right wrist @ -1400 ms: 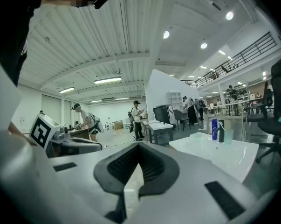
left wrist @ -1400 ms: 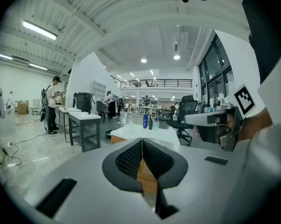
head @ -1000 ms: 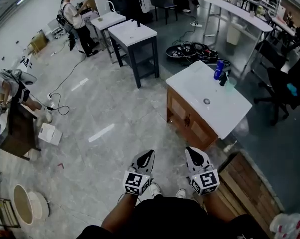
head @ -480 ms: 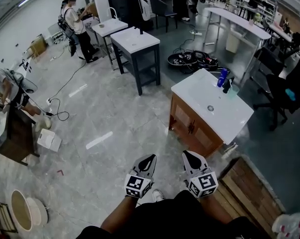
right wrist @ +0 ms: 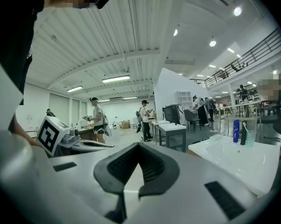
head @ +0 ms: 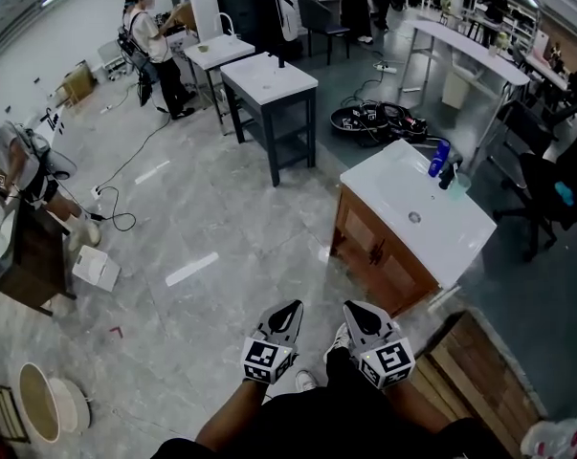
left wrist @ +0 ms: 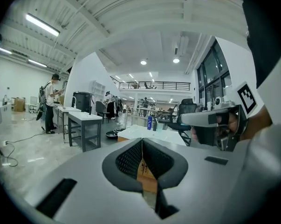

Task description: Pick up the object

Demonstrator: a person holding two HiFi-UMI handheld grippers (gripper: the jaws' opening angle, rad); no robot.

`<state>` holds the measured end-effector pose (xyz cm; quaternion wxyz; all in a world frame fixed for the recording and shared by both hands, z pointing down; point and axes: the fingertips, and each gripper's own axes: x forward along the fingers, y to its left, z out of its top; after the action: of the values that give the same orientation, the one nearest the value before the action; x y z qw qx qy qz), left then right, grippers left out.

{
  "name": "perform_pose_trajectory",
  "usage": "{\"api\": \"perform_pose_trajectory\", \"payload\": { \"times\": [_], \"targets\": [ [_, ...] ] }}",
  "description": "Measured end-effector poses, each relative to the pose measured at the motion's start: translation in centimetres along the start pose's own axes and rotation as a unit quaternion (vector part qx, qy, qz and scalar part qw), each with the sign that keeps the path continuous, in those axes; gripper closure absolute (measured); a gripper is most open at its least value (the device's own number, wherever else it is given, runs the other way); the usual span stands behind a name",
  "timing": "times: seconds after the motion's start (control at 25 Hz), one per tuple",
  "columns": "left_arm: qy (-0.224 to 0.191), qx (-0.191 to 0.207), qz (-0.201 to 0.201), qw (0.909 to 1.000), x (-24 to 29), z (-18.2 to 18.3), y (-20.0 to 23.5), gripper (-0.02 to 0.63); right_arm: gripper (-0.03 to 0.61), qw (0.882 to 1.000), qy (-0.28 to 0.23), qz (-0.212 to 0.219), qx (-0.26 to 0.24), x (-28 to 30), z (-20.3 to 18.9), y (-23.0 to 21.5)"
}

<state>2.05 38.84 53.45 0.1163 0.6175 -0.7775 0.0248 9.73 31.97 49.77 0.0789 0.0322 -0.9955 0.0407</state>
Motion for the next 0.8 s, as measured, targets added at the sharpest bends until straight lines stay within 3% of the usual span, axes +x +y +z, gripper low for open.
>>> {"api": "perform_pose_trajectory", "payload": {
  "times": [0.4,0.8],
  "targets": [
    [0.016,0.002,0.005,0.9999,3.7,0.3,2.5,0.592,0.560,1.000,-0.013,-0.018,0.021,3.8,0.6,-4.7],
    [0.035,0.019,-0.002,0.9992,11.6,1.5,5.2,0.592,0.560,0.999,-0.013,-0.030,0.033,8.4,1.1,-12.0]
  ]
}}
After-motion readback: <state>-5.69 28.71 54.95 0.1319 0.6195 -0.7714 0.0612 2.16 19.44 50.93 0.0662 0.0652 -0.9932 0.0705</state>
